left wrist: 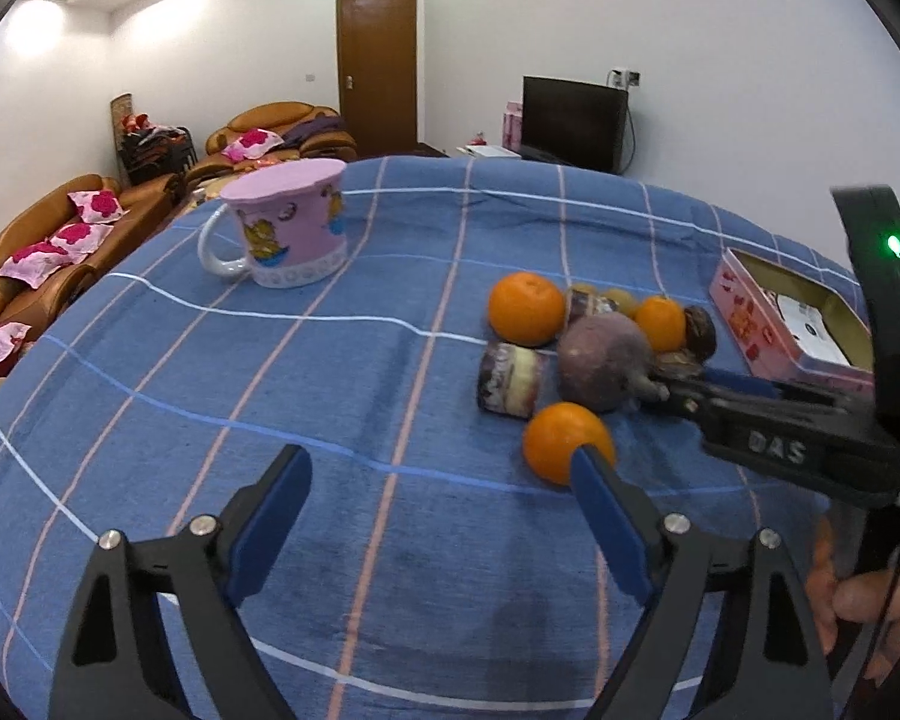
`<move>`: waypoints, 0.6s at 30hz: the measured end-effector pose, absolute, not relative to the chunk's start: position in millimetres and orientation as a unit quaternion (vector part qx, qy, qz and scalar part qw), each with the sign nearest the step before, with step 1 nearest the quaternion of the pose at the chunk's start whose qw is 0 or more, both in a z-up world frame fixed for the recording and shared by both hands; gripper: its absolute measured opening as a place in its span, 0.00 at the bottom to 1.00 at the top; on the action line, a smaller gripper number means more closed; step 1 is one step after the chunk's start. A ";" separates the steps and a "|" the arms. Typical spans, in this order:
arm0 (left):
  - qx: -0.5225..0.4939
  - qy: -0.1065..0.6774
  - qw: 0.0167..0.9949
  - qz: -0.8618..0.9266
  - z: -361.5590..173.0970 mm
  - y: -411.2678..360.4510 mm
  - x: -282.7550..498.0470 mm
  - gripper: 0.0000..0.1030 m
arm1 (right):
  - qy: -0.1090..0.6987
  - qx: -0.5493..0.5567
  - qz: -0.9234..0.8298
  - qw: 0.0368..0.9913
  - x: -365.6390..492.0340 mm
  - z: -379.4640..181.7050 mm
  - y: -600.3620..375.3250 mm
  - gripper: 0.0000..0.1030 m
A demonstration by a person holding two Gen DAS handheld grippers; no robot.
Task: Organize fruits
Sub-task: 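Grasp the dark round cake with the right tool while the left tool grasps an orange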
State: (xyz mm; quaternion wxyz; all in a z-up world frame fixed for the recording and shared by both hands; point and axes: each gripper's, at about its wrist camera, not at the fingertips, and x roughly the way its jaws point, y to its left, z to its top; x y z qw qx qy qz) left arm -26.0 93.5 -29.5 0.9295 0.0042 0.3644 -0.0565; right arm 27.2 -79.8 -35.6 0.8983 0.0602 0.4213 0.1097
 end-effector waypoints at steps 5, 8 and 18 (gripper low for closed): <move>-0.002 0.374 0.925 -0.071 -30.8 84.8 -24.3 0.87 | 0.428 0.043 0.121 0.895 31.6 -37.3 -73.6 0.43; -0.001 0.382 0.921 -0.079 -33.2 75.5 -20.2 0.85 | 0.427 0.042 0.126 0.894 28.6 -36.7 -75.1 0.43; -0.006 0.423 0.901 -0.099 -44.4 49.5 6.6 0.52 | 0.369 0.076 0.133 0.917 0.9 -4.7 -102.6 0.43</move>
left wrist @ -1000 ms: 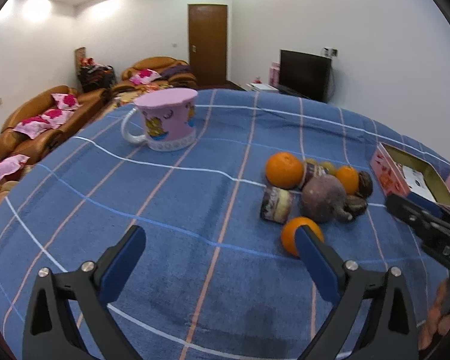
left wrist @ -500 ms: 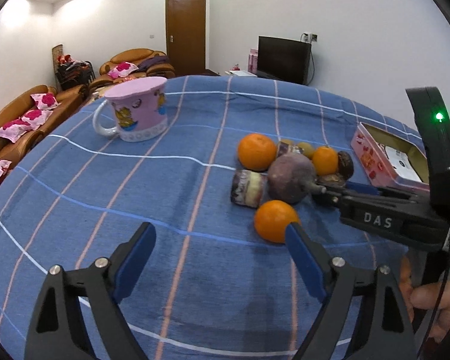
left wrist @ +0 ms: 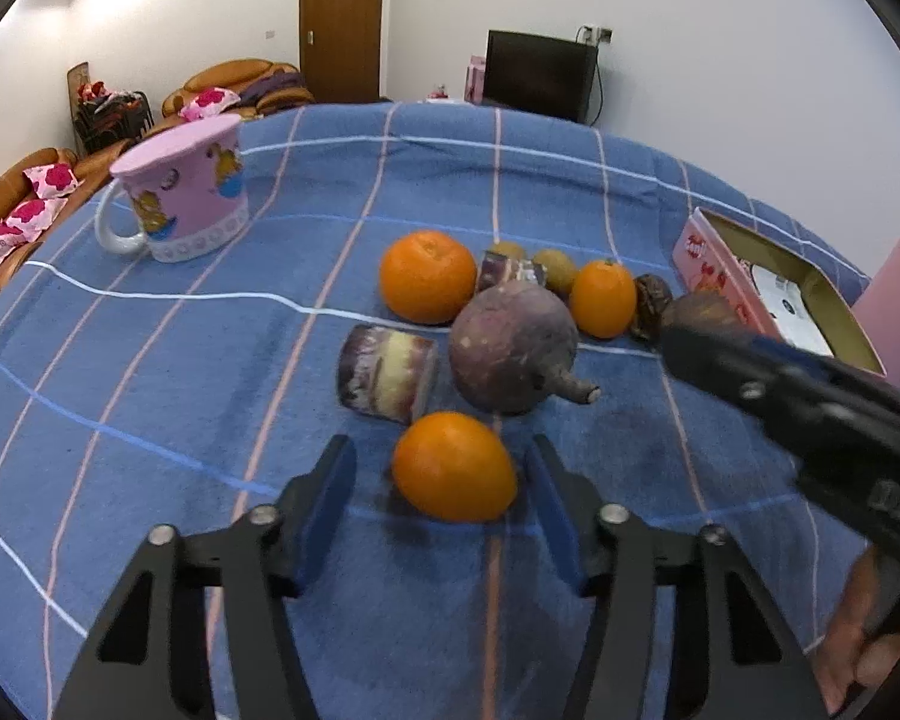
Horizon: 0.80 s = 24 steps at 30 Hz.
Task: Organize fruits
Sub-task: 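Grasp the dark round cake with the right tool while the left tool grasps an orange, then carry both into the tin box and open both tools to release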
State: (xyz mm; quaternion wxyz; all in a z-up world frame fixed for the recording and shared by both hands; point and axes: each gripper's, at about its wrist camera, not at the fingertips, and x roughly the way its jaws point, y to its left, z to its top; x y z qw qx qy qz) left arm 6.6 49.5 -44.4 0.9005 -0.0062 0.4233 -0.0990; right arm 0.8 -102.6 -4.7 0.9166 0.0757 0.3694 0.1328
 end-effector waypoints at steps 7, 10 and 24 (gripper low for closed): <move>-0.038 0.427 0.897 -0.109 -46.1 54.8 10.2 0.40 | 0.350 0.080 0.122 0.925 -4.5 2.3 -113.0 0.43; -0.054 0.406 0.907 -0.099 -40.6 62.3 4.2 0.39 | 0.336 0.078 0.120 0.931 -9.5 7.7 -118.2 0.43; 0.009 0.280 0.948 -0.152 16.8 -10.3 -18.6 0.39 | 0.251 0.079 0.026 0.964 -43.4 34.0 -211.3 0.43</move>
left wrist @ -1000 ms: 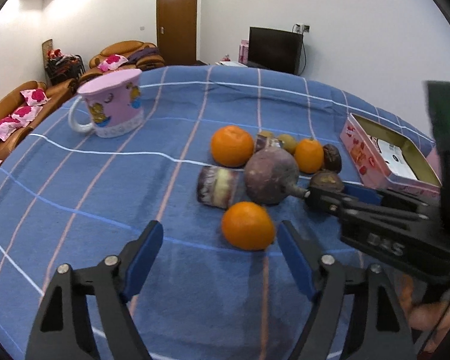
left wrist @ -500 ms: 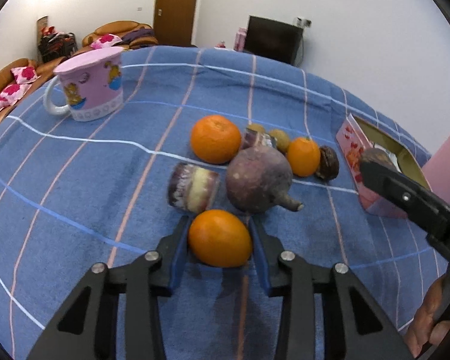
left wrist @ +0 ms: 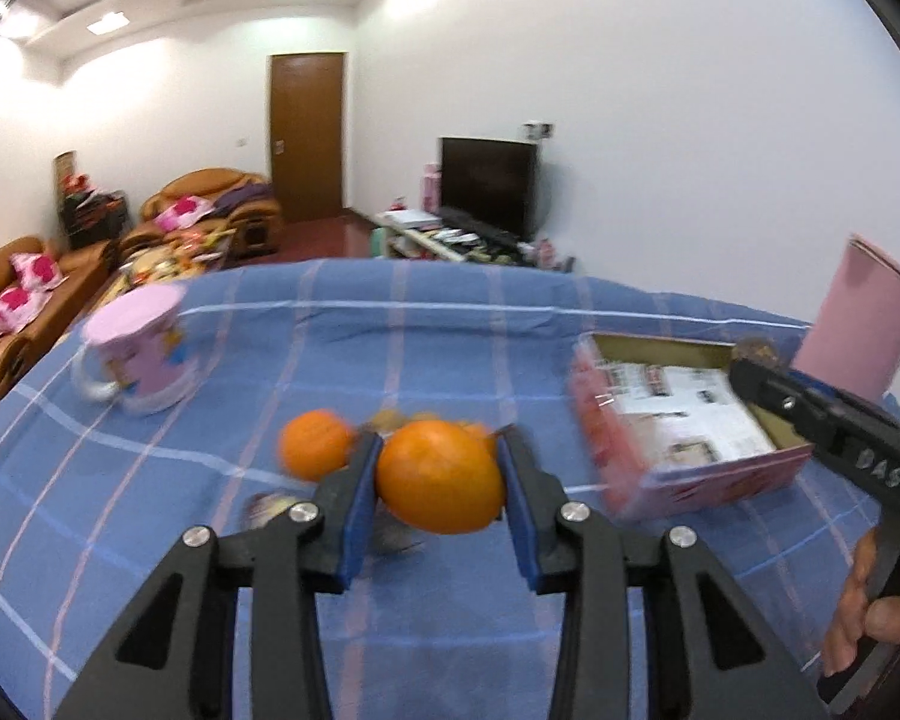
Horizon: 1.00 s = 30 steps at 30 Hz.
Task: Organize fruits
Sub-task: 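Carry both into the tin box and open both tools to release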
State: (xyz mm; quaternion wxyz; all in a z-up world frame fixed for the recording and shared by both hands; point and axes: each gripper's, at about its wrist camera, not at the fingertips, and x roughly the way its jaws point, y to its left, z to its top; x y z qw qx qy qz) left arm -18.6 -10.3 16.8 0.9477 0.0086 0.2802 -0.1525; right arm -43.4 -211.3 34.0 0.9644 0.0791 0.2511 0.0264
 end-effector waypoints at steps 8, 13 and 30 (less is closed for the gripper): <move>0.035 0.269 0.938 -0.216 27.7 -94.4 -5.6 0.39 | 0.261 0.084 -0.039 0.961 -43.2 27.2 -274.0 0.43; 0.058 0.295 0.926 -0.228 11.0 -139.5 9.3 0.39 | 0.275 0.078 -0.051 0.957 -40.1 19.0 -293.4 0.43; 0.094 0.333 0.914 -0.210 -14.9 -173.8 23.7 0.39 | 0.322 0.062 -0.046 0.944 -26.4 -4.0 -295.2 0.43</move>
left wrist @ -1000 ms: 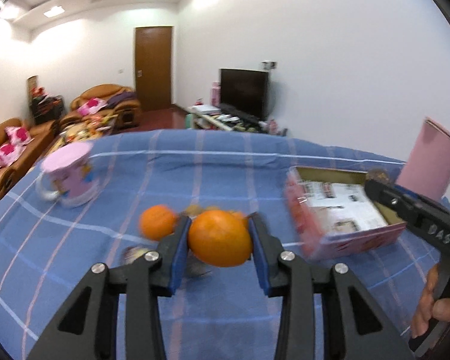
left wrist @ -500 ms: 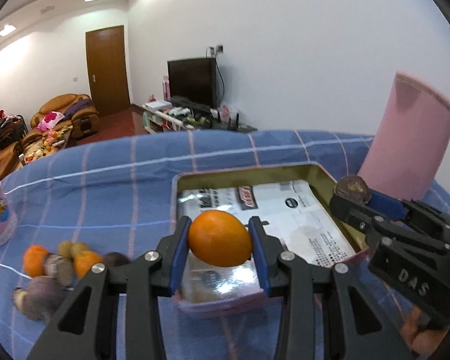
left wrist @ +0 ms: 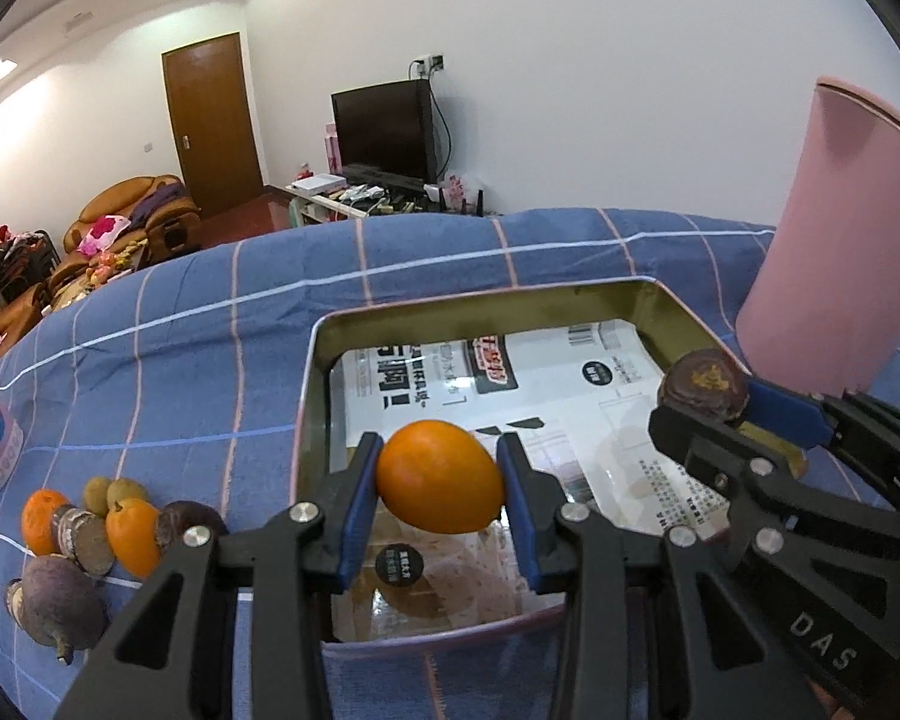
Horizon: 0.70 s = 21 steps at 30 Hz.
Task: Organize fruits
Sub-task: 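Carry both into the tin box and open both tools to release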
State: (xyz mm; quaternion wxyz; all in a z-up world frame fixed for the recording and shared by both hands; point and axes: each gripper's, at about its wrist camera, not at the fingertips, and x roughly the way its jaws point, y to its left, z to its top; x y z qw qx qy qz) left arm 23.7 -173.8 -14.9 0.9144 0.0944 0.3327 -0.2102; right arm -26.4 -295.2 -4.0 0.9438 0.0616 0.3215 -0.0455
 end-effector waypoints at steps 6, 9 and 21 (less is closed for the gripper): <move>0.093 0.336 0.915 -0.203 -16.1 -176.5 27.1 0.40 | 0.333 0.094 -0.025 0.938 -25.4 -7.8 -299.3 0.43; 0.092 0.336 0.916 -0.201 -15.9 -175.9 27.1 0.41 | 0.326 0.100 -0.027 0.940 -28.5 -5.6 -300.5 0.46; 0.102 0.245 0.949 -0.171 2.2 -169.5 -3.3 1.00 | 0.211 0.100 -0.076 0.969 -57.9 23.2 -303.7 0.76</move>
